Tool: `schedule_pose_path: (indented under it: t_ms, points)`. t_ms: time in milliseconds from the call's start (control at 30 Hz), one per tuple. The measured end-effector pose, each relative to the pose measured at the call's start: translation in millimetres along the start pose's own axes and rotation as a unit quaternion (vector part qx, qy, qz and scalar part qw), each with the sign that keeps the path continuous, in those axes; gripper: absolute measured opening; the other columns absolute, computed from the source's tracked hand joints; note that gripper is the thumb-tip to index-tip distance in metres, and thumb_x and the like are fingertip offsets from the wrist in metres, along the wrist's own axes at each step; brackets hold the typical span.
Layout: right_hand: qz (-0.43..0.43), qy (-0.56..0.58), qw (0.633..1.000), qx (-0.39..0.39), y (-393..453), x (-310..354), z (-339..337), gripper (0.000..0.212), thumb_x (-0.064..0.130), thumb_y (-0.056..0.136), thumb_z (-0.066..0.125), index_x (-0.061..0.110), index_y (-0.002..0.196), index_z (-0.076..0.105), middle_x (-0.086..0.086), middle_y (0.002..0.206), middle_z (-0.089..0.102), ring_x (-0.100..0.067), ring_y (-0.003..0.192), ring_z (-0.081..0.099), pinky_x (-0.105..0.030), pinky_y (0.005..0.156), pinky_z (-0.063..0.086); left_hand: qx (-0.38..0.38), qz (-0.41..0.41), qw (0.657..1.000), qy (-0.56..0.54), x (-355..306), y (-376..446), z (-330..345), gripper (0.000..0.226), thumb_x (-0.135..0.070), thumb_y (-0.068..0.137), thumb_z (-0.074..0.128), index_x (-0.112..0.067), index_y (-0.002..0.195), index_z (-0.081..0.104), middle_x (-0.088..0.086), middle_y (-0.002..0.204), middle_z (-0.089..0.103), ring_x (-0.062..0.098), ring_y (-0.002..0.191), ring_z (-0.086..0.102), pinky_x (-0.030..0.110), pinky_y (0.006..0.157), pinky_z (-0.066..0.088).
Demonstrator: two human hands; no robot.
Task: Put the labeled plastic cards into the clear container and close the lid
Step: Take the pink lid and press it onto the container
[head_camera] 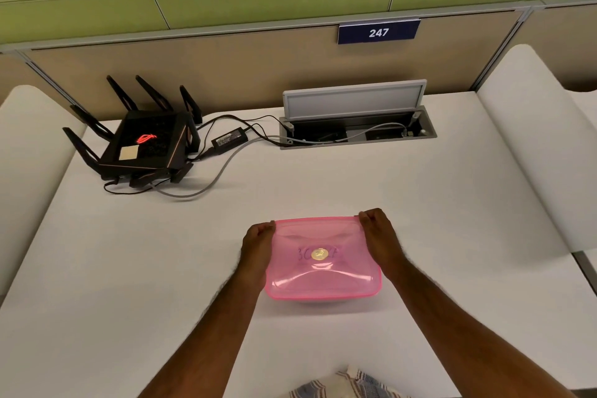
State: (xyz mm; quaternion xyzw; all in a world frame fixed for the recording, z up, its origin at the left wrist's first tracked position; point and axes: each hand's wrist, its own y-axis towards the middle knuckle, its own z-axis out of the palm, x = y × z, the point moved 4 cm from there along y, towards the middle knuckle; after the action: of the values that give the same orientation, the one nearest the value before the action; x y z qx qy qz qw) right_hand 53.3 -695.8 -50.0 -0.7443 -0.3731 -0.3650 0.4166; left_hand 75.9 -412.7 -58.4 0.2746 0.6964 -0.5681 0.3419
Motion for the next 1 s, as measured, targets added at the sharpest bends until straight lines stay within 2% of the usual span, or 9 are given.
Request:
schedule_pose_path:
  t_ms: [67,300,467,600,700,867,1000]
  points:
    - [-0.005,0.008,1.000,0.000,0.1,-2.4,1.6,0.023,0.030,0.107,0.047,0.011,0.101,0.058,-0.002,0.102,0.067,-0.021,0.096,0.063,-0.038,0.084,0.048,-0.008,0.013,1.000,-0.001,0.4,0.6,-1.6,0.009,-0.026,0.097,0.064,-0.026,0.104,0.070,0.000,0.116,0.071,0.018,0.100,0.065,0.030,0.073,0.049]
    - [-0.016,0.019,1.000,-0.009,1.1,-11.5,4.3,0.019,0.030,0.106,0.048,0.015,0.100,0.058,-0.003,0.106,0.072,-0.019,0.099,0.066,-0.039,0.088,0.051,-0.019,0.037,0.999,-0.033,4.2,4.5,-1.8,0.014,-0.022,0.093,0.073,-0.026,0.104,0.079,-0.011,0.108,0.078,0.011,0.104,0.070,0.026,0.082,0.053]
    - [-0.025,0.014,0.999,-0.016,0.8,-14.7,6.2,0.020,0.030,0.107,0.047,0.014,0.101,0.057,-0.002,0.101,0.069,-0.018,0.094,0.065,-0.036,0.082,0.050,-0.019,0.036,0.998,-0.041,5.8,7.6,-3.4,0.013,-0.020,0.091,0.076,-0.026,0.101,0.081,-0.013,0.104,0.079,0.010,0.103,0.071,0.025,0.084,0.053]
    - [-0.040,-0.002,0.999,-0.013,1.0,-16.4,5.5,0.022,0.034,0.107,0.047,0.015,0.100,0.057,0.008,0.092,0.064,-0.004,0.085,0.061,-0.026,0.072,0.044,-0.026,0.044,0.998,-0.046,4.8,4.5,-1.9,0.012,-0.019,0.092,0.075,-0.025,0.101,0.080,-0.013,0.103,0.079,0.006,0.099,0.071,0.020,0.076,0.052]
    - [-0.051,-0.005,0.999,-0.012,1.1,-16.6,4.4,0.022,0.033,0.108,0.047,0.015,0.096,0.055,0.008,0.088,0.062,0.005,0.075,0.058,-0.023,0.069,0.043,-0.032,0.052,0.997,-0.046,1.9,1.0,0.4,0.012,-0.018,0.094,0.072,-0.025,0.103,0.078,-0.012,0.104,0.077,0.005,0.097,0.069,0.019,0.075,0.051]
    - [-0.062,-0.019,0.998,-0.006,0.6,-15.8,4.3,0.025,0.035,0.108,0.045,0.016,0.094,0.054,0.002,0.087,0.063,0.002,0.072,0.055,-0.025,0.067,0.041,-0.033,0.059,0.997,-0.042,0.7,-0.5,0.9,0.016,-0.017,0.096,0.070,-0.018,0.111,0.077,-0.009,0.106,0.075,0.006,0.096,0.068,0.024,0.084,0.051]
    - [-0.039,-0.039,0.998,0.001,-3.8,-13.6,2.7,0.024,0.047,0.107,0.039,0.025,0.107,0.049,0.013,0.091,0.064,-0.004,0.082,0.061,-0.026,0.065,0.042,-0.036,0.066,0.996,-0.040,-0.2,-1.0,1.5,0.017,-0.016,0.096,0.070,-0.016,0.112,0.077,-0.012,0.104,0.074,0.005,0.094,0.067,0.023,0.082,0.050]
